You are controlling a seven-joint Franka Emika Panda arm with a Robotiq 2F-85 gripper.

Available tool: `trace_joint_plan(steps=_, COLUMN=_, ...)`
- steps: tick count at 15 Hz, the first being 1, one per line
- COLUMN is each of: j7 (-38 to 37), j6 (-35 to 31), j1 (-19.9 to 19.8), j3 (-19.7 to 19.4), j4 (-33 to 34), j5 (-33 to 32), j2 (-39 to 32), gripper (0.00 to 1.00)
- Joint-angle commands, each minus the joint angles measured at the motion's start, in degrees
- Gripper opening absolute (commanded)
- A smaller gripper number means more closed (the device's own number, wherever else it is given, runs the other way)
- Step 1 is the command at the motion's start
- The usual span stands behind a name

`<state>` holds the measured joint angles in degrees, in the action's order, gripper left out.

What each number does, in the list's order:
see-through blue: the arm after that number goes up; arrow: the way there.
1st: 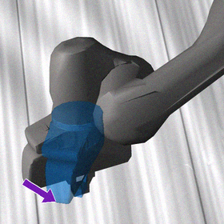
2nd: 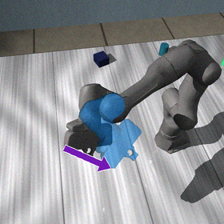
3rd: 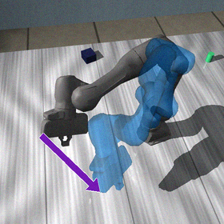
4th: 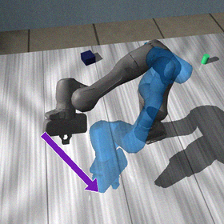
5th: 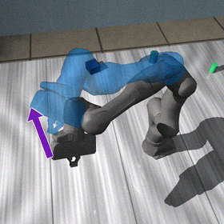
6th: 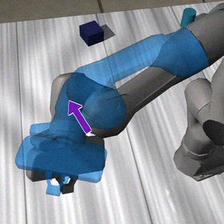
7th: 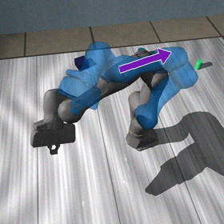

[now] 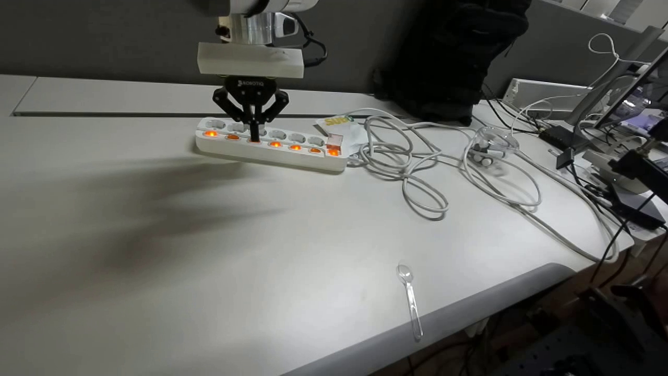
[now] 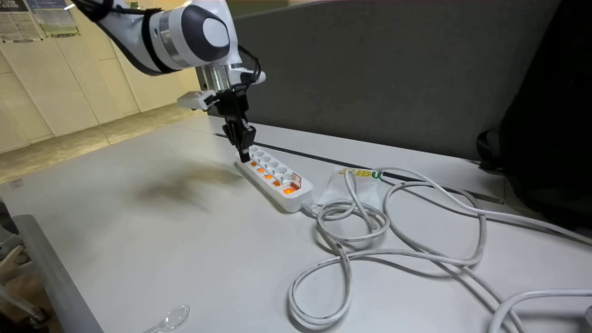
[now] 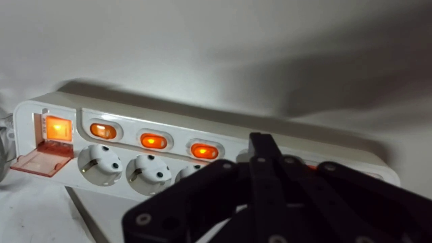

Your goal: Turn on the third switch from the left of the extension cord

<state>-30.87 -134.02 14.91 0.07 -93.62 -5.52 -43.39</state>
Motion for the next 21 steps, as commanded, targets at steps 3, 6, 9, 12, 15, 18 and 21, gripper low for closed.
trace_joint_plan(steps=3, j7=-0.3, j6=-1.45, j1=0.86, j3=-1.51, j4=2.1, j5=1.47, j2=-1.4, gripper=0.0)
trace_joint_plan(steps=6, j7=-0.22, j6=-1.55, j1=0.84, j3=-1.6, j4=2.26, j5=2.15, j2=-1.93, gripper=0.0)
trace_joint_plan(steps=9, j7=-0.27, j6=-1.91, j1=0.77, j3=-1.69, j4=2.5, j5=2.73, j2=-2.6, gripper=0.0)
trace_joint_plan(steps=12, j7=-0.33, j6=-2.65, j1=0.86, j3=-1.9, j4=2.64, j5=3.19, j2=-3.2, gripper=0.0)
trace_joint_plan(steps=15, j7=-0.34, j6=-2.6, j1=0.83, j3=-2.03, j4=2.93, j5=3.35, j2=-3.35, gripper=0.0)
trace_joint_plan(steps=18, j7=-0.28, j6=-2.02, j1=0.92, j3=-2.19, j4=3.56, j5=3.31, j2=-3.76, gripper=0.0)
trace_joint_plan(steps=21, j7=-0.37, j6=-0.77, j1=1.1, j3=-2.39, j4=4.62, j5=3.16, j2=-4.42, gripper=0.0)
